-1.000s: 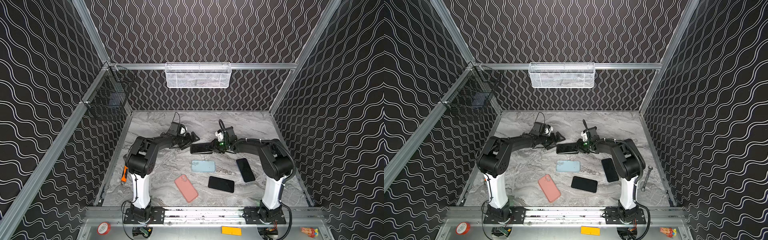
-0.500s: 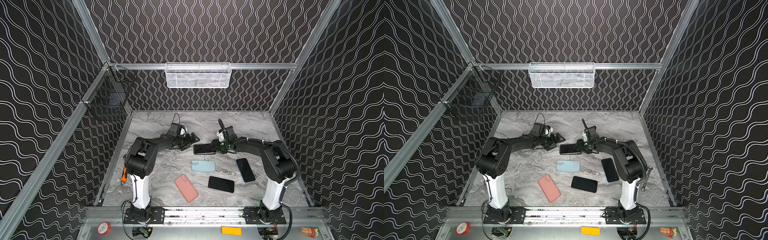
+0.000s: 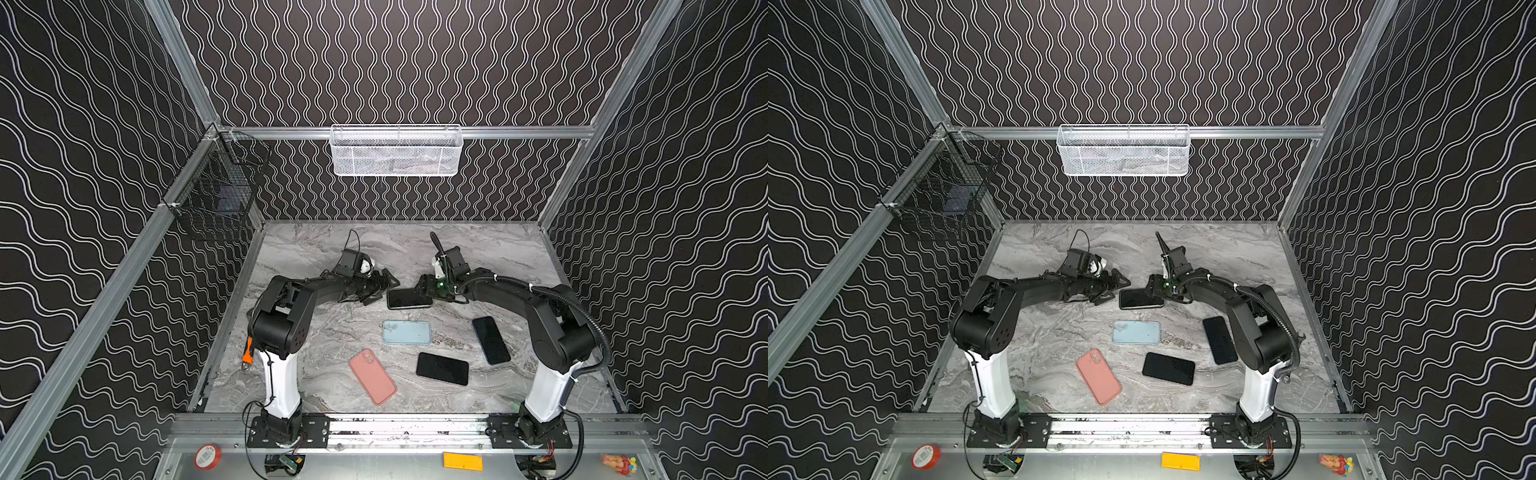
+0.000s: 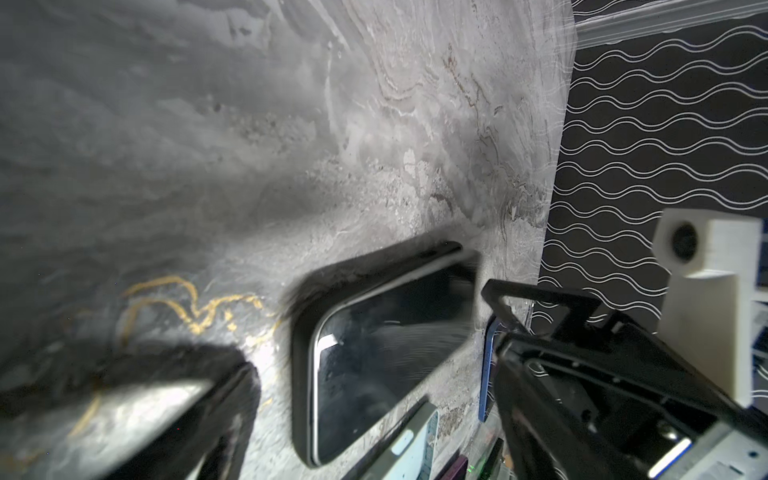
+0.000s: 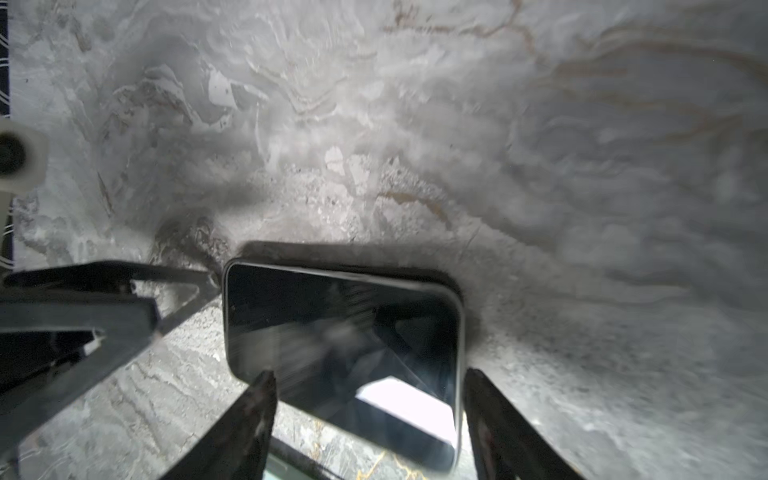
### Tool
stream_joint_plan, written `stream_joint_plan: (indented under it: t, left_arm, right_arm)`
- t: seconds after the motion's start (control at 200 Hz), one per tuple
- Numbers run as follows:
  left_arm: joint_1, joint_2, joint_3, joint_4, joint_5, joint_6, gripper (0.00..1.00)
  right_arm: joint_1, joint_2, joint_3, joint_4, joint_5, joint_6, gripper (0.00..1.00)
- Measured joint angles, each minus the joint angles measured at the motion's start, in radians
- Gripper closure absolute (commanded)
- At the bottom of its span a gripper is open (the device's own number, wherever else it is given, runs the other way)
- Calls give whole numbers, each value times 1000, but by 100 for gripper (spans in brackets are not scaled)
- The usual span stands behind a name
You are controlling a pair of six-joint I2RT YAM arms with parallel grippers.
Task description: Put the phone into the phone case
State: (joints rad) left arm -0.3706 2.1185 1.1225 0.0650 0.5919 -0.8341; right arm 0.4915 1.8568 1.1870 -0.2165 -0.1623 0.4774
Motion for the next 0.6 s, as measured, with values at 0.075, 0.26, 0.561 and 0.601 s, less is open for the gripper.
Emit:
stream_joint_plan:
  t: [0.075, 0.26, 0.561, 0.601]
  left_arm:
    - [-3, -3, -6, 0, 0, -1, 11]
    - [-9, -7, -19, -4, 0, -3, 19]
    - [-16, -14, -29, -39, -8, 1, 32]
    - [-18, -13, -28, -42, -8, 1, 32]
  right_arm:
    - [5, -3, 2, -14, 19, -4, 26]
    - [5, -3, -2, -24, 48, -15, 27]
    - [5, 11, -3, -35, 66, -26, 32]
    - [5, 19, 1, -39, 66, -28, 32]
